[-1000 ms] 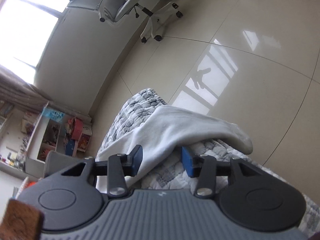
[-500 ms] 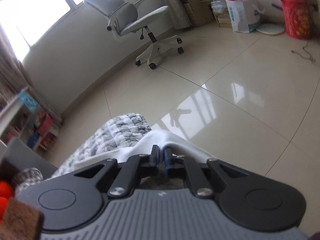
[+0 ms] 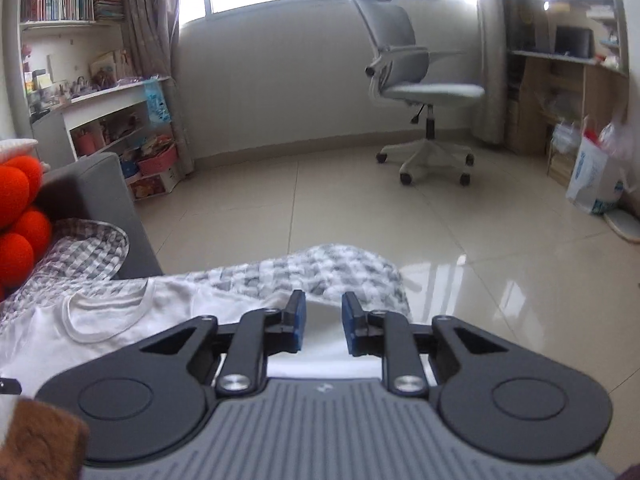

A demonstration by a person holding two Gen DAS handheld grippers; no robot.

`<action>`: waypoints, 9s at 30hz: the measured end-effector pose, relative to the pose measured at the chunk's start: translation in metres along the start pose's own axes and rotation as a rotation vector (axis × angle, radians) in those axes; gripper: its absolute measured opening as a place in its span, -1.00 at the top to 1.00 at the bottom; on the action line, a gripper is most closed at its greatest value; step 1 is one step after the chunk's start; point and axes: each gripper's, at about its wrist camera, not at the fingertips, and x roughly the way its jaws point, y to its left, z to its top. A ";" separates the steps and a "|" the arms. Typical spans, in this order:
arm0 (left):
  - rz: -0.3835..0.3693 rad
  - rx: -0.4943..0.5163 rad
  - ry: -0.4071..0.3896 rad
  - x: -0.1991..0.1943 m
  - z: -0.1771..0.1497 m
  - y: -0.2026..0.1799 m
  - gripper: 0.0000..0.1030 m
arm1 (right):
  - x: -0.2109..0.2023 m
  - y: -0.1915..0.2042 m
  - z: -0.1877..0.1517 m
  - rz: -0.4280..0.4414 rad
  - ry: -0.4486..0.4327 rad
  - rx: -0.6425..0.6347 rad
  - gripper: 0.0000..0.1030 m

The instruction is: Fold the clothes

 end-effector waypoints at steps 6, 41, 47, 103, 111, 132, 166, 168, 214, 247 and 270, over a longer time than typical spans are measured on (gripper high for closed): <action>0.004 0.019 0.000 0.002 0.000 0.004 -0.92 | 0.043 0.029 -0.017 0.259 0.180 -0.125 0.44; 0.048 0.201 -0.039 -0.026 -0.023 0.060 -0.92 | -0.085 0.021 -0.125 0.245 0.286 -0.244 0.53; 0.082 0.199 -0.053 -0.037 -0.026 0.066 -0.89 | -0.112 0.023 -0.142 0.240 0.295 -0.259 0.53; -0.097 0.209 0.023 -0.017 -0.024 -0.072 -0.89 | 0.067 -0.203 -0.082 0.111 0.221 1.052 0.74; -0.114 0.194 0.023 -0.017 -0.023 -0.070 -0.89 | 0.001 -0.165 -0.025 0.161 0.050 0.760 0.94; -0.110 0.176 0.017 -0.018 -0.020 -0.058 -0.89 | 0.047 -0.160 -0.053 -0.005 0.164 1.001 0.63; -0.169 -0.007 0.019 -0.020 -0.005 -0.018 -0.89 | 0.082 0.053 -0.001 0.616 0.446 0.091 0.16; -0.166 -0.011 0.019 -0.020 -0.005 -0.017 -0.89 | 0.093 0.067 -0.005 0.641 0.499 0.113 0.16; -0.656 0.025 0.202 -0.041 -0.038 -0.030 0.38 | 0.014 0.043 -0.051 0.423 0.323 -0.435 0.00; -0.720 0.082 0.107 -0.074 -0.042 -0.017 -0.10 | -0.042 0.011 -0.059 0.445 0.233 -0.393 0.00; -0.659 0.028 0.148 -0.065 -0.047 -0.006 -0.17 | -0.118 0.067 -0.133 0.882 0.481 -0.780 0.00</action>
